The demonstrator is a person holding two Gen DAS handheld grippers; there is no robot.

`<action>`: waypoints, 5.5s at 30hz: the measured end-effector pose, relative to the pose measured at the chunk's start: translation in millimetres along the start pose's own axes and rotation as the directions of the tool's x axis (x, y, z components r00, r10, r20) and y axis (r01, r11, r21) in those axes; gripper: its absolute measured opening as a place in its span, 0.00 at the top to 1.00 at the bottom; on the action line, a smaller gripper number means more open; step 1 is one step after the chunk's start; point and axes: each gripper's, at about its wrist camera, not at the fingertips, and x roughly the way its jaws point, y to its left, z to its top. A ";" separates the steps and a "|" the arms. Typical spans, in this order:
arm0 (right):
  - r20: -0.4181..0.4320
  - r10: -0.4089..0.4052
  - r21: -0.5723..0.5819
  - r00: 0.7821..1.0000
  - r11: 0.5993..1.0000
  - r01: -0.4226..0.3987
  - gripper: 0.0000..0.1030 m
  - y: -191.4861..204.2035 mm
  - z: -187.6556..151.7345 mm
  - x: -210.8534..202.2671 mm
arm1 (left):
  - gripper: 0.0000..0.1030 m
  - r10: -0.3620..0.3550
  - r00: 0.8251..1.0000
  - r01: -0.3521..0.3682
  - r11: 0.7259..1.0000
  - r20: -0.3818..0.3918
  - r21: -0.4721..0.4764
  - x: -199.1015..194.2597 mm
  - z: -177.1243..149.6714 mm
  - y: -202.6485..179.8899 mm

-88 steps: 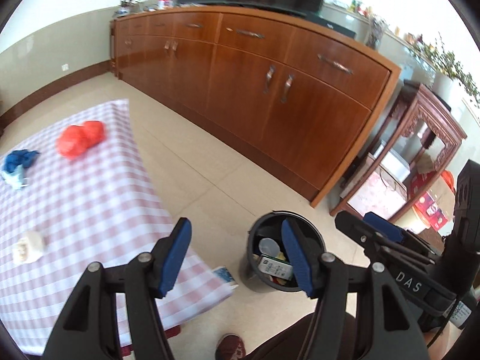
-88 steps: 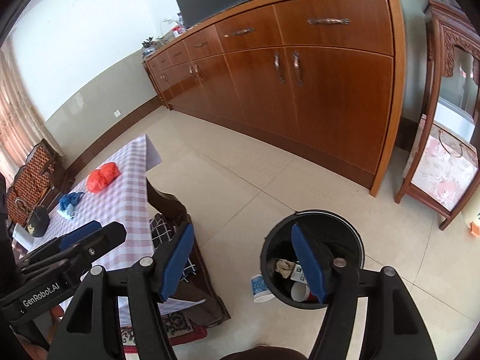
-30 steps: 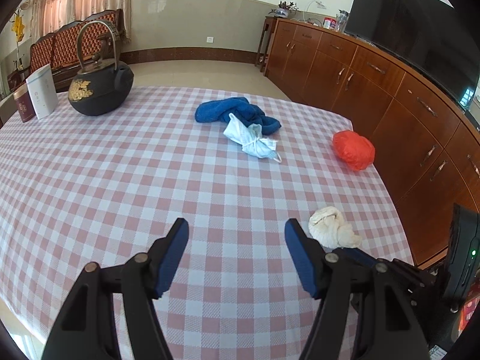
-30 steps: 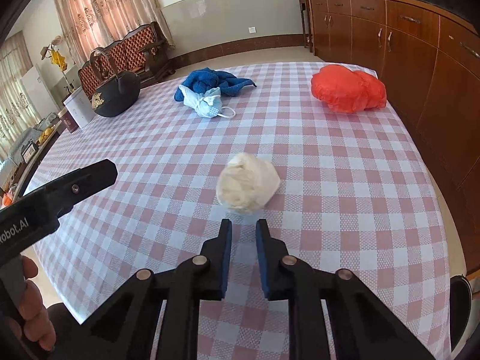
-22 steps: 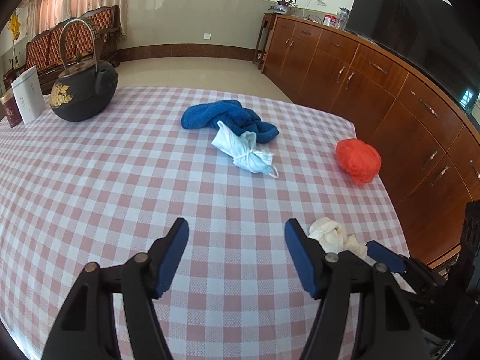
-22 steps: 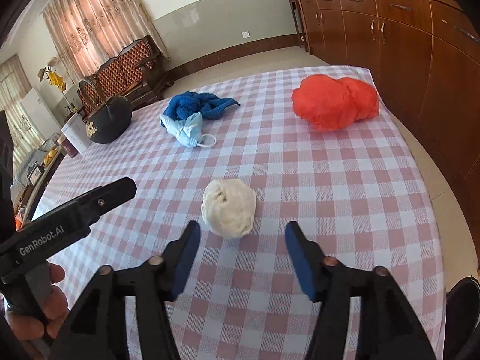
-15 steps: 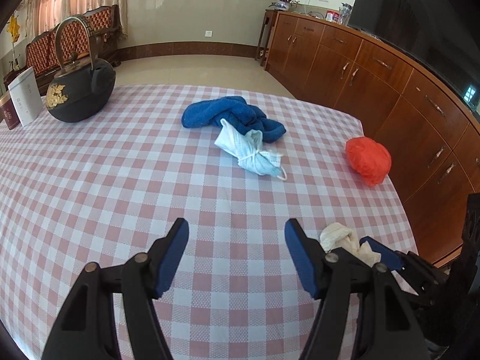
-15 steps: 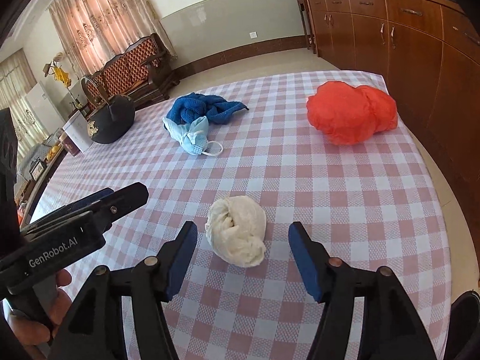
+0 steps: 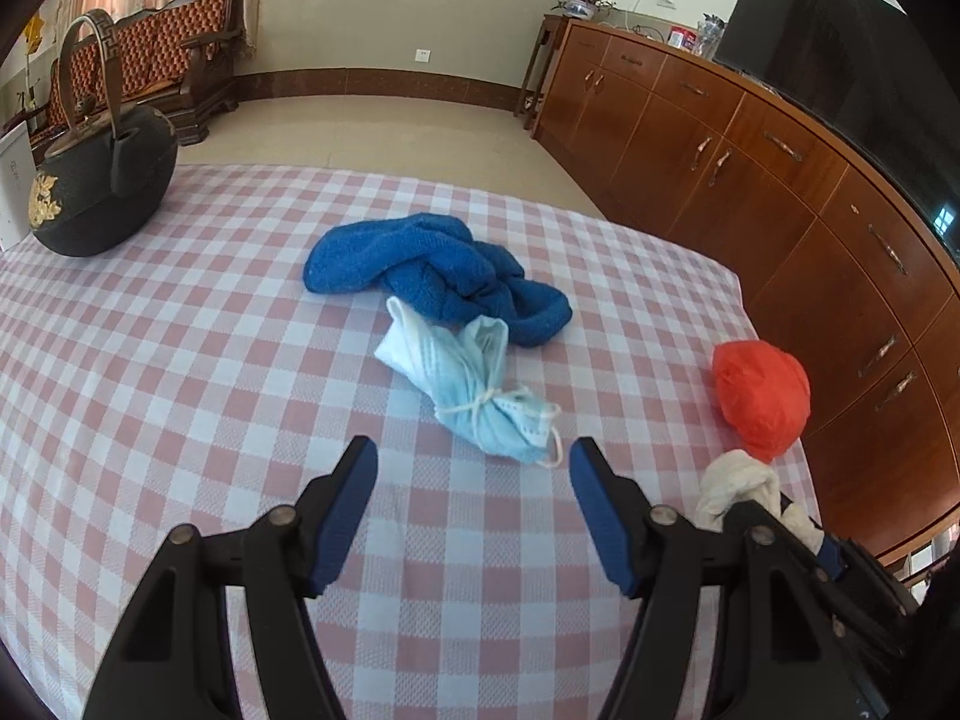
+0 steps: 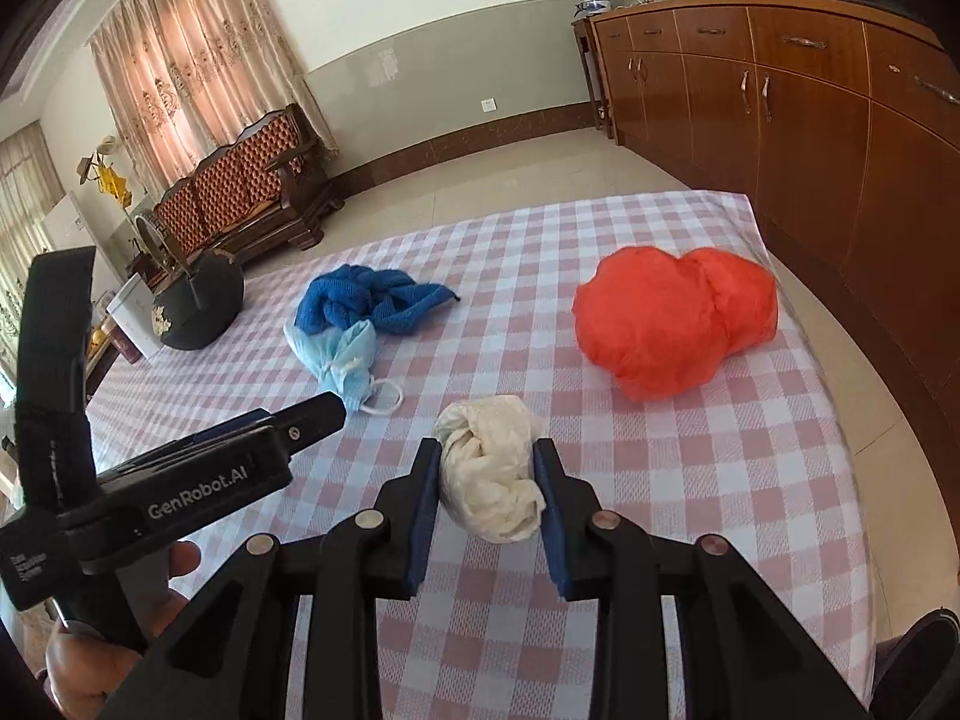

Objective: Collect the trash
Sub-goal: 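Grasp the white crumpled tissue with the right gripper while the left grasps the light-blue mask, then carry the tissue and mask over the black trash bin with both grippers, then open both grippers to drop the tissue and mask into the bin, then move both tools back to the table toward the red bag and blue towel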

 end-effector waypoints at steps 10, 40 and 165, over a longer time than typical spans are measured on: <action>0.001 0.018 0.013 1.000 1.000 -0.018 0.68 -2.7 13.7 12.0 | 0.51 0.022 1.000 -0.022 1.000 0.017 0.002 21.7 7.6 -2.8; -0.010 0.000 0.021 1.000 1.000 0.000 0.68 8.3 -25.0 -54.1 | 0.75 -0.065 0.996 0.059 0.993 0.064 0.104 -88.2 -71.1 -12.0; 0.022 -0.085 0.063 0.996 0.995 0.083 0.23 -24.9 4.9 -102.6 | 0.36 0.025 0.995 -0.036 0.993 0.095 0.110 -105.6 -32.3 -21.1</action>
